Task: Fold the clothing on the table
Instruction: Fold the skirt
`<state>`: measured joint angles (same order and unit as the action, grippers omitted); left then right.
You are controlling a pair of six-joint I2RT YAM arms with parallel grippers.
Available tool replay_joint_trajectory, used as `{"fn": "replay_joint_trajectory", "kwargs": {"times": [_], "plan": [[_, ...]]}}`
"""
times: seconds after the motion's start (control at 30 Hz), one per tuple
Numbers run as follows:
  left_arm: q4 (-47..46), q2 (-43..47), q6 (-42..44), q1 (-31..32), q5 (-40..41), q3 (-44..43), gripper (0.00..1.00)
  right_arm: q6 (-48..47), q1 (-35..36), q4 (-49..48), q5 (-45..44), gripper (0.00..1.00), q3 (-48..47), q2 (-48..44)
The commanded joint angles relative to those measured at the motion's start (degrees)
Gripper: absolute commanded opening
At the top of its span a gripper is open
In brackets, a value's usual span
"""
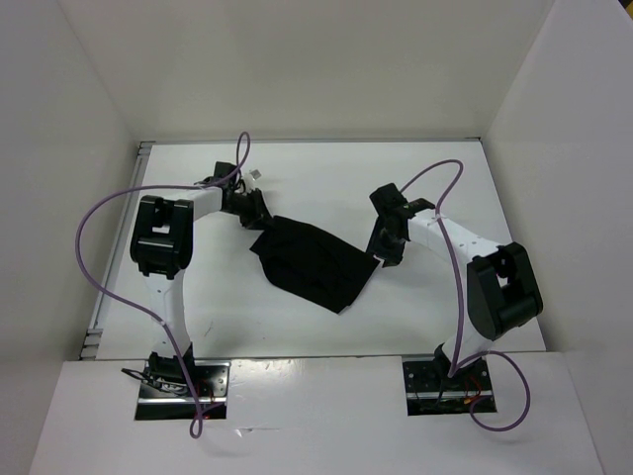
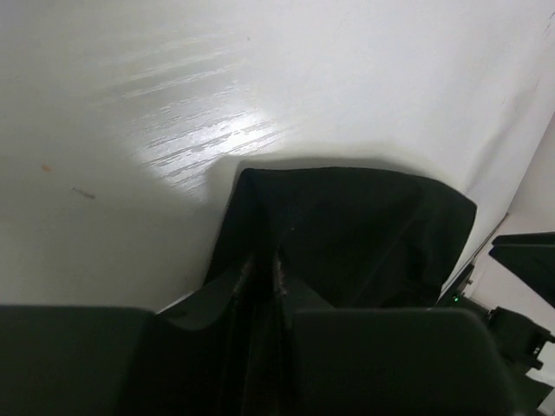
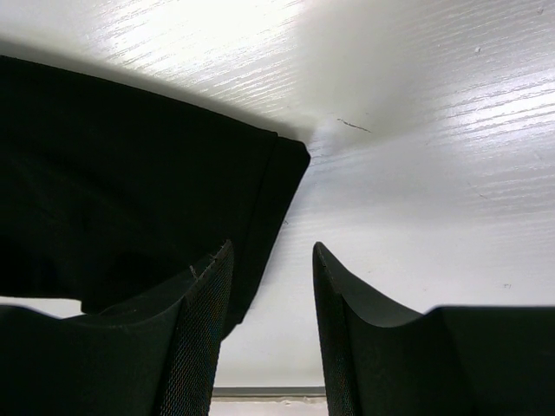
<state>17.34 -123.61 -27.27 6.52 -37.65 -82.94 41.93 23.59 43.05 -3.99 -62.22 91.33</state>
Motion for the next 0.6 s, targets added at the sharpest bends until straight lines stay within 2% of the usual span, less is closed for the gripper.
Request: {"fn": "replay_joint_trajectory", "kwargs": {"times": [0.0,0.1,0.17,0.57], "plan": [[-0.2,0.8,1.4,0.1,0.0,1.5,0.17,2.4,-0.3,-0.9,-1.4,0.48,1.0,-2.0],[-0.2,0.8,1.4,0.1,-1.1,1.5,0.04,4.1,-0.3,-2.3,-1.4,0.48,1.7,-2.0],[0.3,0.8,1.4,0.1,-1.6,0.8,0.01,4.6,-0.3,-3.7,-1.4,0.48,2.8,-2.0],[0.8,2.6,1.4,0.6,-3.2,-0.3,0.0,9.9,-0.8,-9.1,-0.8,0.38,5.4,0.3]]}}
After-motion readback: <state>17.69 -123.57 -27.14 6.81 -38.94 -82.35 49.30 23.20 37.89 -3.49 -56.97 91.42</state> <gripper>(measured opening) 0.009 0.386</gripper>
